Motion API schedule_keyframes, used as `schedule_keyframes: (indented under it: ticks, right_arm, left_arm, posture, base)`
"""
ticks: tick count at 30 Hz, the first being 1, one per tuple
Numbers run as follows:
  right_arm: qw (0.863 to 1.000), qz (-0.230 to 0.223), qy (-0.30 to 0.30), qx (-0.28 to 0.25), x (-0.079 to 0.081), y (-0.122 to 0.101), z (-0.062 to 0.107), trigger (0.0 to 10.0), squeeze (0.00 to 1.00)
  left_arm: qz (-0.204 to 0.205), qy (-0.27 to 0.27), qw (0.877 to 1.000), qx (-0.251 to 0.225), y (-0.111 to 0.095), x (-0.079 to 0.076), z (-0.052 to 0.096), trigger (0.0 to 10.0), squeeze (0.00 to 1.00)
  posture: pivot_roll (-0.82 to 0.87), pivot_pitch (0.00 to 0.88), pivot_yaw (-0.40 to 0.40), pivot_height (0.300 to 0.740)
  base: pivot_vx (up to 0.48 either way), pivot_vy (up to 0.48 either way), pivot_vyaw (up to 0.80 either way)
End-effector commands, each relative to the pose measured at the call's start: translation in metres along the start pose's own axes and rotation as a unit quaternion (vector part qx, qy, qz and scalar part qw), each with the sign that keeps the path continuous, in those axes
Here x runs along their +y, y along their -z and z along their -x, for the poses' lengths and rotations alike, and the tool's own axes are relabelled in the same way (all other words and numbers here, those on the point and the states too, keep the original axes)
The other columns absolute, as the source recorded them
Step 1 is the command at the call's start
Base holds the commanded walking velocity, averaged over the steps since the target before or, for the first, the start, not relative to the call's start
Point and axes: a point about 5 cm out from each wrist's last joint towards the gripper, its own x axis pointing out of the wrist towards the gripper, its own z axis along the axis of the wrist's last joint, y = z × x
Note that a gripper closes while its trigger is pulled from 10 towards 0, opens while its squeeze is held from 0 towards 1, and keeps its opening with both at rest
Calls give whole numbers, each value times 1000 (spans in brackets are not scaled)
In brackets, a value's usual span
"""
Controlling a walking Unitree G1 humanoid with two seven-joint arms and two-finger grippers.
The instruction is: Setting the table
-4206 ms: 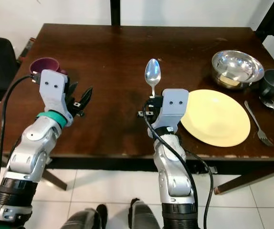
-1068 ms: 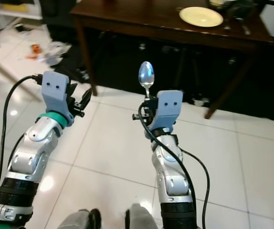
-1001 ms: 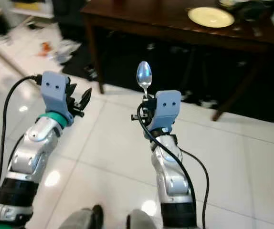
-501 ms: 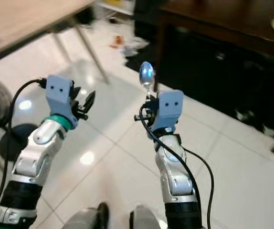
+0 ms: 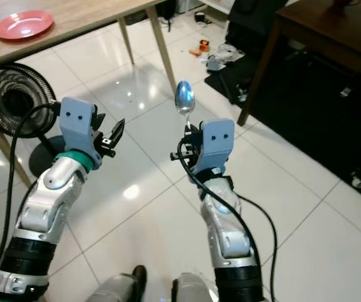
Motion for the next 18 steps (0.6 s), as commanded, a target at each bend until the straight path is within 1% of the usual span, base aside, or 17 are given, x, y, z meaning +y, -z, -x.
schedule_keyframes:
  ticks: [1, 12, 18]
  right_arm:
    - [1000, -12, -20, -6, 9, -2, 0, 10000, 0]
    - [999, -14, -28, -8, 11, -2, 0, 10000, 0]
    - [999, -16, -31, -9, 12, -3, 0, 10000, 0]
  left_arm:
    - [-6, -18, 1000, 18, 7, 8, 3, 10000, 0]
    - [-9, -31, 999, 16, 6, 10, 3, 10000, 0]
    - [-17, -36, 999, 12, 5, 10, 2, 10000, 0]
  posture:
    - [-123, 11, 83, 740]
    - [-121, 13, 81, 740]
    - [-121, 13, 80, 740]
  base:
    - [0, 0, 794]
    - [0, 0, 793]
    - [0, 0, 794]
